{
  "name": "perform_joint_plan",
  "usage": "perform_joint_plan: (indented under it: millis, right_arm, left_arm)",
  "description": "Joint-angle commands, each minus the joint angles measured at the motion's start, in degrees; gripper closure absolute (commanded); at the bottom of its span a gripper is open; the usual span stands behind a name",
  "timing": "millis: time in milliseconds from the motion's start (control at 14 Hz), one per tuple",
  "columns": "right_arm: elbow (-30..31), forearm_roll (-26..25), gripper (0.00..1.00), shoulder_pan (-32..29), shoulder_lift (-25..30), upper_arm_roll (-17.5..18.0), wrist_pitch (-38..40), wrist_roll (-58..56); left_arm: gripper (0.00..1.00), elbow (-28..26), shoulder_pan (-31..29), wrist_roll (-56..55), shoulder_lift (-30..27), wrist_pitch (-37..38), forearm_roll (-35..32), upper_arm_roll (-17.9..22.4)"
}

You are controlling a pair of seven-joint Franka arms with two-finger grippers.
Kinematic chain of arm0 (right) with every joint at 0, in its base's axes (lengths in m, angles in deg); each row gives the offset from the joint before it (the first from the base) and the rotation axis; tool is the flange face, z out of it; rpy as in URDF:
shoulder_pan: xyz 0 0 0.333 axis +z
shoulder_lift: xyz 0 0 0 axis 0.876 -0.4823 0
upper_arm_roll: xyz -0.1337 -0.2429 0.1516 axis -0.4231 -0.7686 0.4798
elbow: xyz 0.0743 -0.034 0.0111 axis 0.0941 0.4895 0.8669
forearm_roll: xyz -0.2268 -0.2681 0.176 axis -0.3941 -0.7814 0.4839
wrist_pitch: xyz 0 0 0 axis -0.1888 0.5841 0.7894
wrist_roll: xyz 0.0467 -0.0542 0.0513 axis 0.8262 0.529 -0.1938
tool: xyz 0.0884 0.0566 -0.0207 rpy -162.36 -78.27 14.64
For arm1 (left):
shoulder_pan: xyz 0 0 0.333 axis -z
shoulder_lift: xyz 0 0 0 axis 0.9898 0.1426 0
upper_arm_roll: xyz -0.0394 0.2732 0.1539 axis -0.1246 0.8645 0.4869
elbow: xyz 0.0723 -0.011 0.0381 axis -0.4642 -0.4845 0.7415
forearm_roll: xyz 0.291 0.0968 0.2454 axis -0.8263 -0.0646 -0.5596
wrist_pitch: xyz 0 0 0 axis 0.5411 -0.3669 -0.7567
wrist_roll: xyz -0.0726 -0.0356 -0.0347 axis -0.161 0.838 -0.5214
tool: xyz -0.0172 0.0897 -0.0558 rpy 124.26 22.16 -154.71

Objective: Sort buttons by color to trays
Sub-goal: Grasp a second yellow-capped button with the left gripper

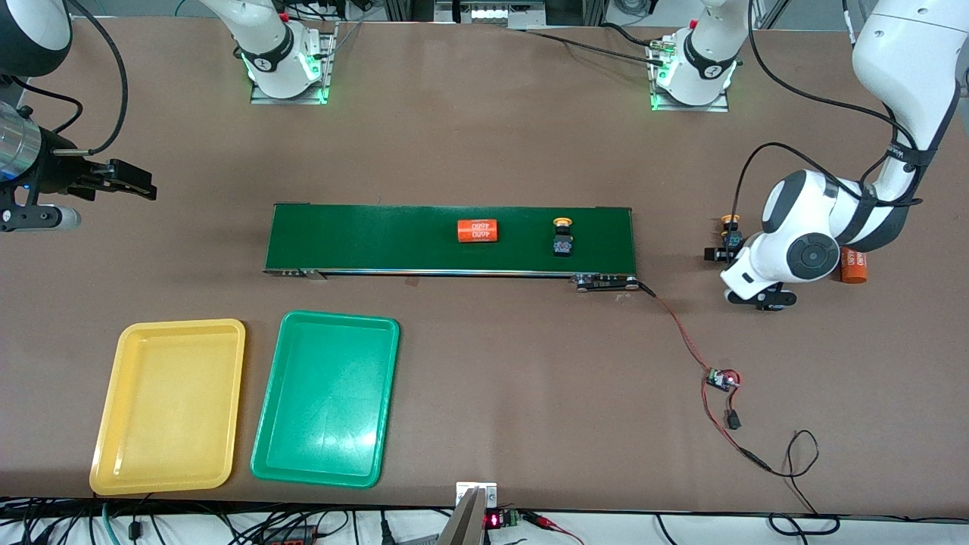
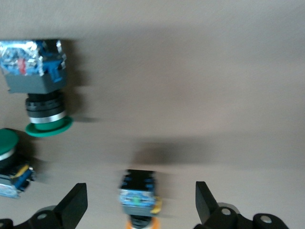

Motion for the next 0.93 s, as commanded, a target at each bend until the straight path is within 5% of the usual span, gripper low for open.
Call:
perform_joint_plan:
  millis: [0, 357, 643, 857]
  right_arm:
    - [-0.87, 0.18, 0.0, -0.35, -0.36, 0.14, 0.86, -0.91]
    - [-0.78, 0.18, 0.0, -0.35, -0.36, 0.14, 1.21, -0.99]
    - [-0.87, 0.44, 0.0, -0.35, -0.53, 0.06, 1.12, -1.61]
    - [-0.69, 0.44, 0.0, -0.35, -0.45, 0.06, 1.3, -1.7]
  left_arm:
    - [0.0, -3.64, 1.2, 3.58, -2.47, -1.23, 2.5, 2.86]
    - [0.0, -4.35, 1.11, 3.4, -0.97, -1.23, 7.97, 3.13]
    - [0.15, -4.52, 1.03, 4.28, 1.57, -2.37, 7.8, 4.8]
    - [0.52, -4.52, 0.94, 4.28, 1.58, -2.46, 7.8, 4.8]
